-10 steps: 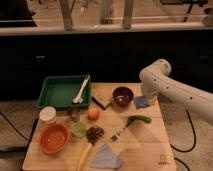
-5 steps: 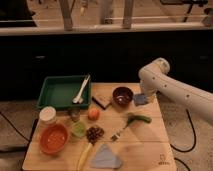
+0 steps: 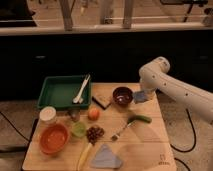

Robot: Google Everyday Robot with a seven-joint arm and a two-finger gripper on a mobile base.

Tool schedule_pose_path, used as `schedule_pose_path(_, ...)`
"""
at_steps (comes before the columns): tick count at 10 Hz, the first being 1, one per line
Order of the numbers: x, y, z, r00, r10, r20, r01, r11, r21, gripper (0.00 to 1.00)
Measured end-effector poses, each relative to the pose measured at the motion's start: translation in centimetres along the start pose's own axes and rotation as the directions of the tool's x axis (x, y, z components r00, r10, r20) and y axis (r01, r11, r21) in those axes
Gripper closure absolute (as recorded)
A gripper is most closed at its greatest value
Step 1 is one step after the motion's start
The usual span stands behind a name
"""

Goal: Place sponge in purple bowl

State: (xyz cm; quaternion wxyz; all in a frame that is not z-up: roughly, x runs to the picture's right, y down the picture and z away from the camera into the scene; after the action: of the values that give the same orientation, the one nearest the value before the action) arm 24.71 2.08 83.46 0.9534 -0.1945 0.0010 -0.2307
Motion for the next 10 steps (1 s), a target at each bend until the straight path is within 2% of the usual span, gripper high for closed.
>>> schedule_pose_path(10,0.5,-2.5,1.4,0.999,-0.039,0.001,0.039,0.999,0.038,0.96)
